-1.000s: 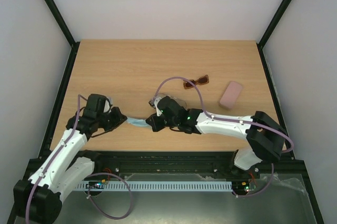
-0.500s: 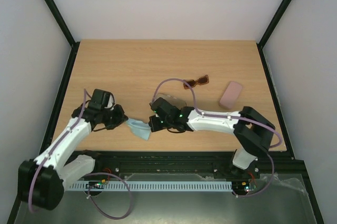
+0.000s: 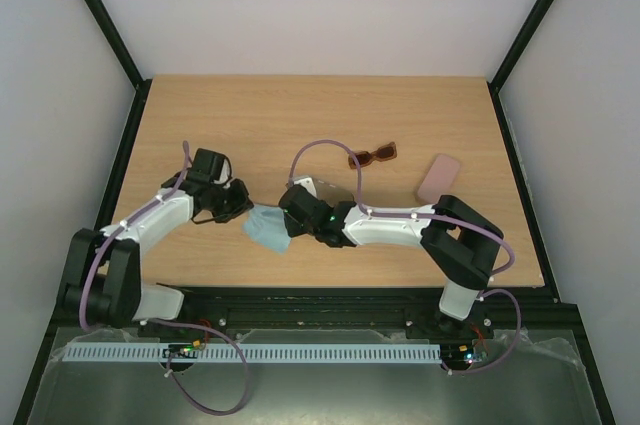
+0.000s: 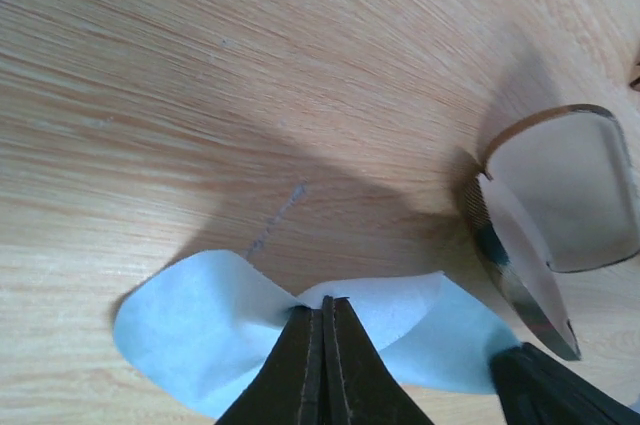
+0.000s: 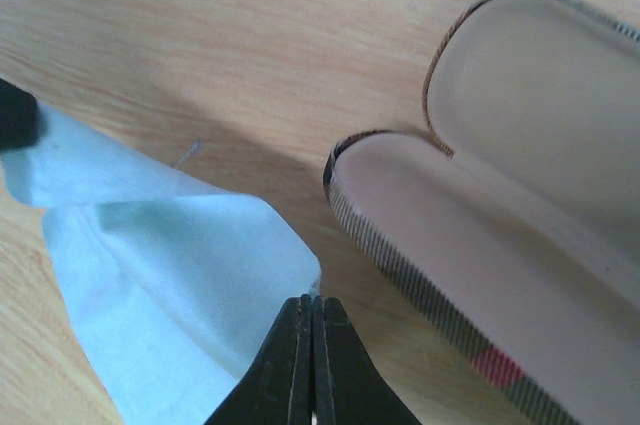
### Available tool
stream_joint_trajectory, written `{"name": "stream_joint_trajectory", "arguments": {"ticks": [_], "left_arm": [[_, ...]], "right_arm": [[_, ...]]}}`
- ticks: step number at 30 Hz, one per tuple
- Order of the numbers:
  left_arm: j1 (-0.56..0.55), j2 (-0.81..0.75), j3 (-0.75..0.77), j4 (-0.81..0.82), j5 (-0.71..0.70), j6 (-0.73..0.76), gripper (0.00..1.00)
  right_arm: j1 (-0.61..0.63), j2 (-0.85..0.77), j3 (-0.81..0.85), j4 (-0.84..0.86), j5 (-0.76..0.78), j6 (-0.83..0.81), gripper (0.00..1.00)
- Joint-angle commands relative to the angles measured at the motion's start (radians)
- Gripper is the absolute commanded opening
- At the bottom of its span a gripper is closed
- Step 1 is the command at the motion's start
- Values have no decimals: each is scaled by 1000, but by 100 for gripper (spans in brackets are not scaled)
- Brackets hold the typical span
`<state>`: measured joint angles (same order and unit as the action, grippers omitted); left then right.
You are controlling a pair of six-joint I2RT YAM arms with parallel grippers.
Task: Organize the sunglasses
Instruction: Fold the glasses cleaning cloth at the center of the board.
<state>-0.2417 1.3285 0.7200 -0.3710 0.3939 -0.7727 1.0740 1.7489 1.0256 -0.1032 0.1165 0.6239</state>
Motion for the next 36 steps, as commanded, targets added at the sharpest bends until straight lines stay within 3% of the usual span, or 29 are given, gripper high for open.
{"name": "stream_joint_trajectory", "arguments": {"ticks": [1,17,36], "left_arm": [[10,61,5,44,10,44,2],[18,228,39,167,156,69,5],[43,174,-15,151,145,75,3]], "right_arm": [[2,28,13,44,89,-43,1],[1,44,-28,62,208,-59,1],[3,-52,-130,185,-16,-101,1]]}}
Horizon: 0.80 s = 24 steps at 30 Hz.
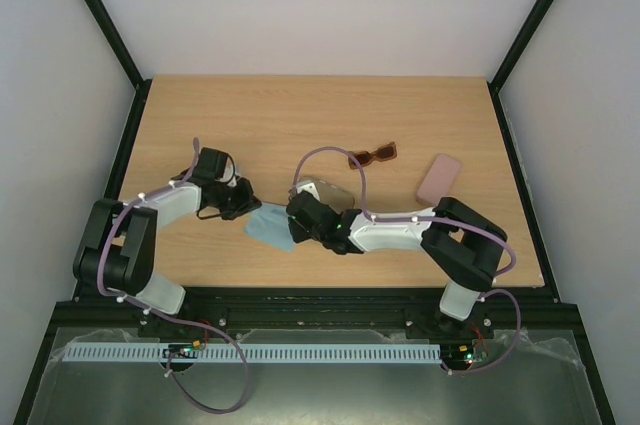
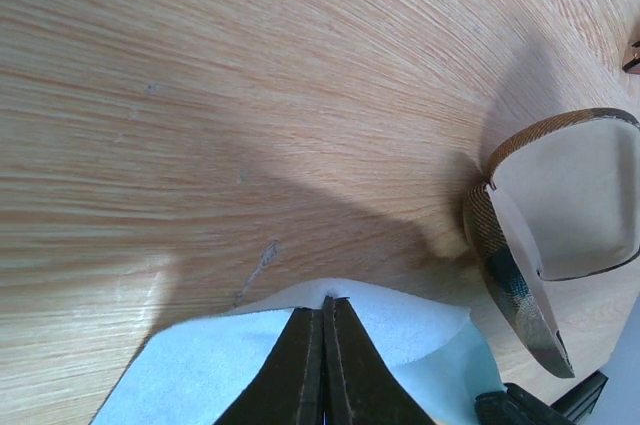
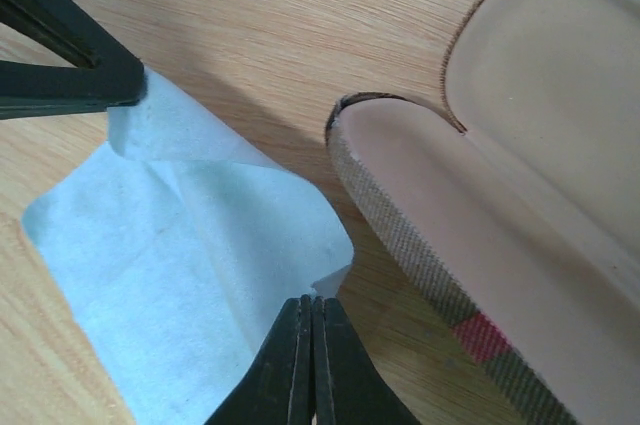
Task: Organize the sunglasses
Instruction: Fold the glasses cleaning cloth at the center of the board.
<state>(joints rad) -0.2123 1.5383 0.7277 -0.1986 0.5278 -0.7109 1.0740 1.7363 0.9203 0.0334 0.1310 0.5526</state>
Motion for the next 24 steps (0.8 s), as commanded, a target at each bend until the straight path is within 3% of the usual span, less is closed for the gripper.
{"name": "stream_joint_trajectory", "arguments": {"ticks": [1,9,18,24], "left_arm": [[18,-36,-28,-24,11,17,3],[38,-39,-50,-22,32,29,2],[68,-37,-59,-8,96,34,2],[76,-5,-56,68,194,4,2]], "right_arm": [[4,-40,-33,49,-29,-36,1],[4,-53,-96,107,97,-141,1],[11,-81,-169,282,41,-228,1],[22,-72,-166,306,111,-241,1]]}}
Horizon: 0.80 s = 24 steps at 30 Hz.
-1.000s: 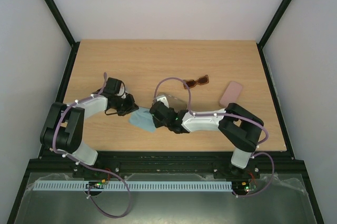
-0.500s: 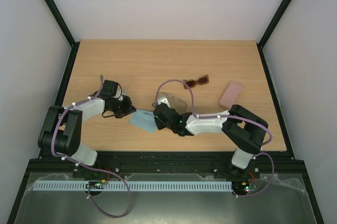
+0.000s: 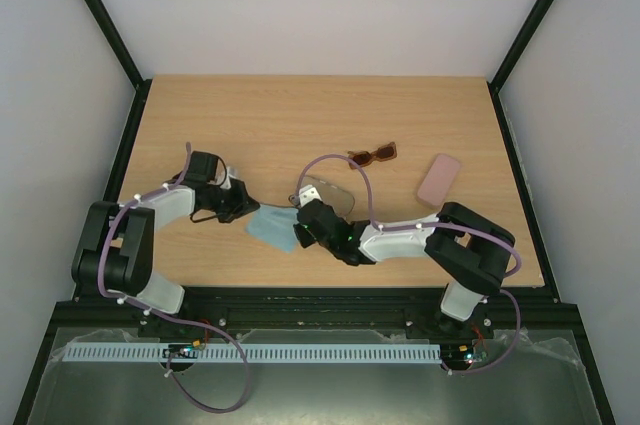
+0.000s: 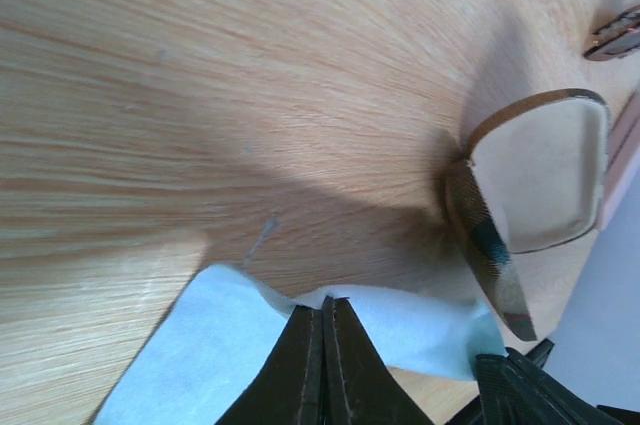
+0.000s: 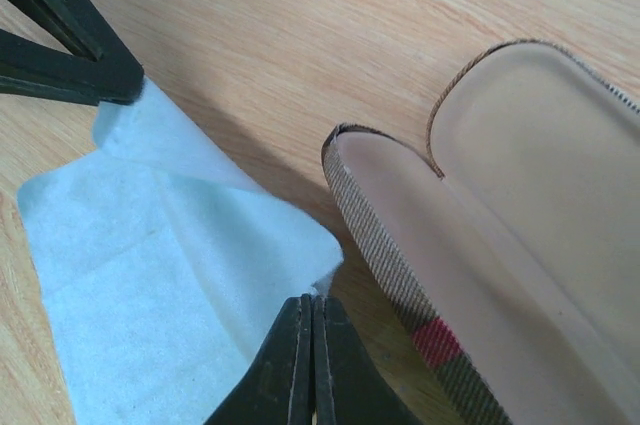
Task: Organize the sunglasses
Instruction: Fold the glasses cleaning cloth at the center of the board.
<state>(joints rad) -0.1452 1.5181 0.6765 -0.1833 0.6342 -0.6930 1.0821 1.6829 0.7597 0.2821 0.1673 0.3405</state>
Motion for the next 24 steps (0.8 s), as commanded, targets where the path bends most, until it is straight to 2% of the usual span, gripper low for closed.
{"name": "stream_joint_trajectory", "arguments": {"ticks": [1,5,13,24], "left_arm": [[9,22,2,56,97,-14,2],[10,36,23,39,83,-4,2],[31,33,19,14,61,13,2],[56,56,15,27,102,14,2]], "right_arm": [[15,-19,-5,57,87,-30,1],[20,-16,-14,58,93,-39,1],[46,-42,-55,106,-1,-73,1],[87,-38,-95,147,-51,-143,1]]}}
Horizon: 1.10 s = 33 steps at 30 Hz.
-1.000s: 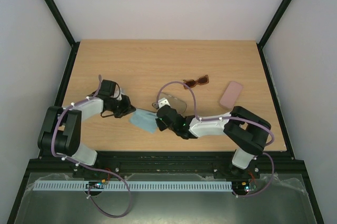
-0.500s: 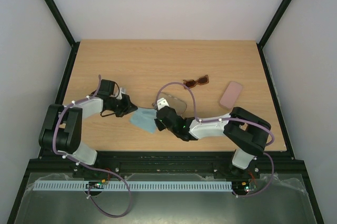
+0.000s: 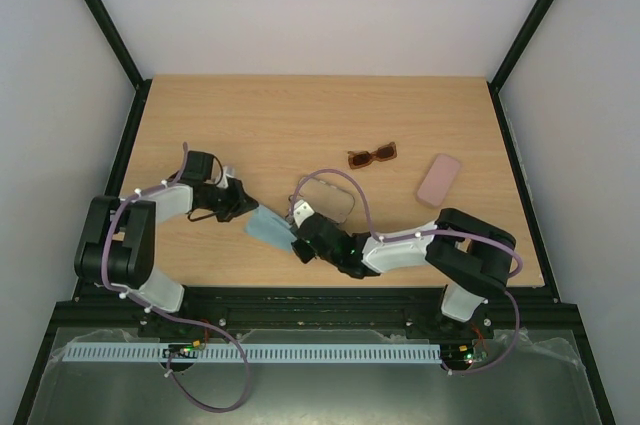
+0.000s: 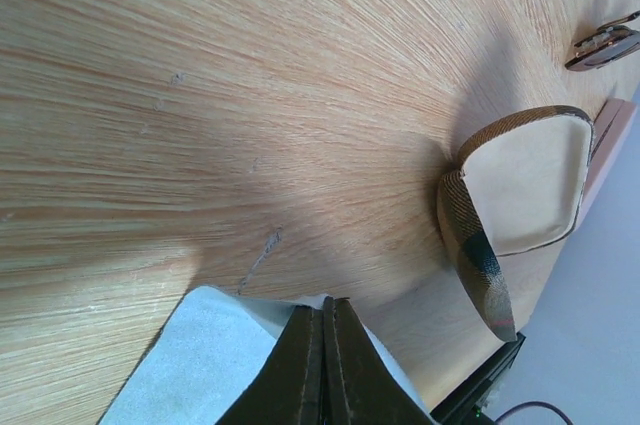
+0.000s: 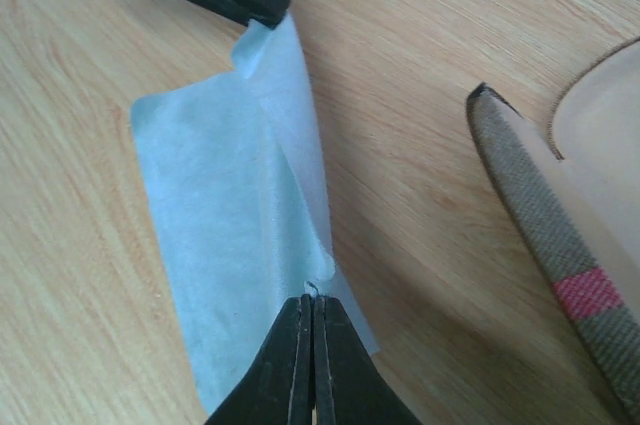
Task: Organize the sunglasses
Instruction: Fold the glasses cleaning cloth at the center of the board.
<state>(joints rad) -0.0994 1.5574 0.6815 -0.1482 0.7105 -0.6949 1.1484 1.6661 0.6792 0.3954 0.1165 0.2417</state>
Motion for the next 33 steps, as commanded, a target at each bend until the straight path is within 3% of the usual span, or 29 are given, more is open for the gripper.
{"name": "stream_joint_trajectory", "arguments": {"ticks": [1,21,26,33], "left_arm": [[10,16,7,-12,32,19,2],[24,-155,-99,-135,-92,-1,10],[23,-188,-132,-116,-60,-14,28],[13,-229,-175,-88,-71,-53,34]], "right_arm": [[27,-16,-13,34,8,-50,1],[58,55,30,5,-17,-59,1],[63,53,25,21,-30,-46,1],[91,82,51,8,-69,-64,1]]}}
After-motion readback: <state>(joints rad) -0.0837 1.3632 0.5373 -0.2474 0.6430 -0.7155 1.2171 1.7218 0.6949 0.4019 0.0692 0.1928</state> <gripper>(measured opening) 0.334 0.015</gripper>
